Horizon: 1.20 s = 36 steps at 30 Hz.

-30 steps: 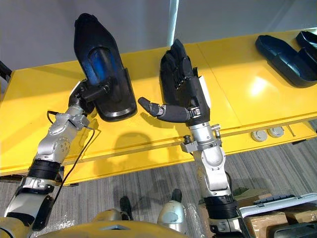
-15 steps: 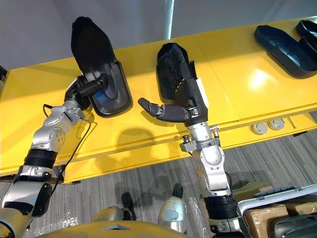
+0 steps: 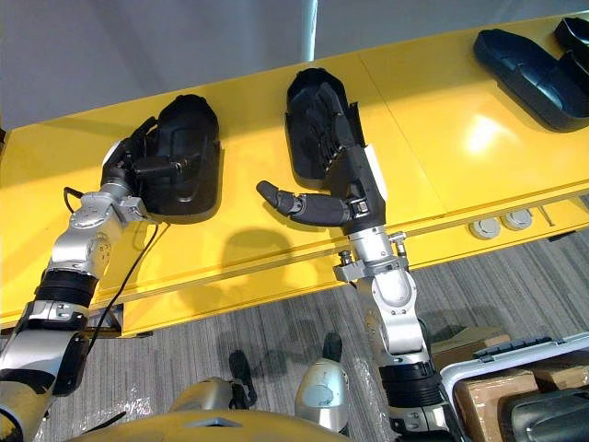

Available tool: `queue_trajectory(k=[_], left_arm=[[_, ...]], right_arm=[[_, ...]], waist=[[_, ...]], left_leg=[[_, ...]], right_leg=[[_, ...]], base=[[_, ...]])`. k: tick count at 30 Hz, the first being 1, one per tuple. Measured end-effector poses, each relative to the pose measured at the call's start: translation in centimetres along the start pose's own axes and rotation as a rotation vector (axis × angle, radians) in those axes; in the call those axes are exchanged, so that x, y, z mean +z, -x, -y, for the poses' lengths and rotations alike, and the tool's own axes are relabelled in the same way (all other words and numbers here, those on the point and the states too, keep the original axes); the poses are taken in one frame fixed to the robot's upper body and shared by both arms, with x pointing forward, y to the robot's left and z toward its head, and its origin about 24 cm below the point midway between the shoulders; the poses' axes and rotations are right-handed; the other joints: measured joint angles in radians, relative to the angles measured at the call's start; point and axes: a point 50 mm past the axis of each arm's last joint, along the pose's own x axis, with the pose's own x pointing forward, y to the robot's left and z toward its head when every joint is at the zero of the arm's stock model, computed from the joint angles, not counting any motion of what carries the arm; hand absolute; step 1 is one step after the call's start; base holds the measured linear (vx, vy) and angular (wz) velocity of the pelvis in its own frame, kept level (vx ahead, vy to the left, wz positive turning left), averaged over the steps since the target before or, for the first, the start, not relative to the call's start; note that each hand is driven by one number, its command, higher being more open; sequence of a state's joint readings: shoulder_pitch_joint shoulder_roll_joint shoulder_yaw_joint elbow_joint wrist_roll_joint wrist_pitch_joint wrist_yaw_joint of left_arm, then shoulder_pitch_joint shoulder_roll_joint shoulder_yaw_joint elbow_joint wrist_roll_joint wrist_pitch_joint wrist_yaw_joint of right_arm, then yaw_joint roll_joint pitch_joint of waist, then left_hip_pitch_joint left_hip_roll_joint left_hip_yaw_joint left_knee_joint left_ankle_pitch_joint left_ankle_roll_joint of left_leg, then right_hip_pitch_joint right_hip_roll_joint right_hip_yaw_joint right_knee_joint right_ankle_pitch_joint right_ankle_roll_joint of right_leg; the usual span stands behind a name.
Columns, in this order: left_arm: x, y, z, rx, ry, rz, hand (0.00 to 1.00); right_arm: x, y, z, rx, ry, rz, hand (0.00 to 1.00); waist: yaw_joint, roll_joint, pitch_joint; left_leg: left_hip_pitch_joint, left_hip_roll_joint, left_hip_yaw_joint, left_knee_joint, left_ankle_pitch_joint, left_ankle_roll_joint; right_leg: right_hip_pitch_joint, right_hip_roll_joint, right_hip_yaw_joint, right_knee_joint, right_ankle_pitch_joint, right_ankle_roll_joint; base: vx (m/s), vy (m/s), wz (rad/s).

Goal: Walk over and take three plastic housings, then place them on the shelf

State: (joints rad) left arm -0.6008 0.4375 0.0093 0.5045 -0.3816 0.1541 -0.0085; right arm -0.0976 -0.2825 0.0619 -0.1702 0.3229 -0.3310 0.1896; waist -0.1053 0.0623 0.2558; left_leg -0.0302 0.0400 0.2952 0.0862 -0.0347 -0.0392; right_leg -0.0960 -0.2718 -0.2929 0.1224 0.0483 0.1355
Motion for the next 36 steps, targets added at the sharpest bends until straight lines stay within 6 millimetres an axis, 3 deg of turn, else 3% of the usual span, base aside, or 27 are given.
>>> queue_trajectory(k=[11, 16, 21, 26, 31, 35, 36], left_arm=[[0.2, -0.4, -0.6, 0.084, 0.029, -0.002, 1.00], [-0.5, 0.7, -0.7, 0.080, 0.119, 0.026, 1.00], [-0.5, 3.8, 1.0, 0.006, 0.242, 0.116, 1.00], [1.5, 8.8, 2.6, -0.076, 0.352, 0.326, 1.00], [2.5, 11.3, 3.3, -0.141, 0.363, 0.460, 1.00], [2.3, 12.4, 2.4, -0.102, 0.337, 0.514, 1.00], [0.6, 14.8, 1.3, -0.062, 0.289, 0.492, 1.00]], right_arm=[[-0.3, 0.1, -0.2, 0.002, -0.009, -0.020, 1.00], [-0.6, 0.3, -0.6, -0.014, -0.027, -0.033, 1.00], [-1.2, 1.4, -0.4, -0.095, -0.038, -0.071, 1.00], [-1.2, 2.1, -0.2, -0.201, 0.060, -0.065, 1.00], [-1.0, 2.2, 0.4, -0.316, 0.038, -0.041, 1.00], [-1.0, 2.6, 0.7, -0.370, 0.026, -0.039, 1.00], [-0.8, 4.3, 2.0, -0.446, 0.064, -0.077, 1.00]], waist=[[-0.007, 0.001, 0.003], [-0.007, 0.001, 0.003], [0.005, 0.000, 0.001], [0.046, -0.006, -0.018], [0.075, -0.032, -0.080], [0.079, -0.050, -0.099], [0.100, -0.068, -0.190]], left_leg=[[0.006, 0.005, 0.002, 0.000, 0.000, 0.000], [0.043, 0.004, -0.002, -0.023, 0.001, -0.001], [0.061, 0.002, -0.021, -0.044, 0.003, -0.001], [0.110, 0.006, -0.055, -0.082, 0.007, -0.007], [0.112, 0.004, -0.081, -0.093, 0.011, -0.009], [0.116, 0.002, -0.086, -0.093, 0.011, -0.009], [0.127, 0.000, -0.095, -0.143, 0.041, -0.016]], right_leg=[[0.006, 0.006, 0.004, -0.004, 0.001, 0.000], [0.048, 0.013, -0.010, -0.027, 0.002, 0.002], [0.086, 0.015, -0.039, -0.057, 0.004, 0.005], [0.159, 0.026, -0.081, -0.089, 0.005, 0.005], [0.190, 0.029, -0.119, -0.116, 0.006, 0.006], [0.204, 0.028, -0.126, -0.126, 0.006, 0.008], [0.211, 0.033, -0.142, -0.139, 0.007, 0.008]], base=[[0.00, 0.000, -0.01], [0.02, 0.000, 0.02], [0.05, 0.003, 0.12], [0.07, 0.000, 0.21], [0.05, 0.004, 0.20], [-0.01, 0.010, 0.05], [0.00, 0.000, 0.00]])
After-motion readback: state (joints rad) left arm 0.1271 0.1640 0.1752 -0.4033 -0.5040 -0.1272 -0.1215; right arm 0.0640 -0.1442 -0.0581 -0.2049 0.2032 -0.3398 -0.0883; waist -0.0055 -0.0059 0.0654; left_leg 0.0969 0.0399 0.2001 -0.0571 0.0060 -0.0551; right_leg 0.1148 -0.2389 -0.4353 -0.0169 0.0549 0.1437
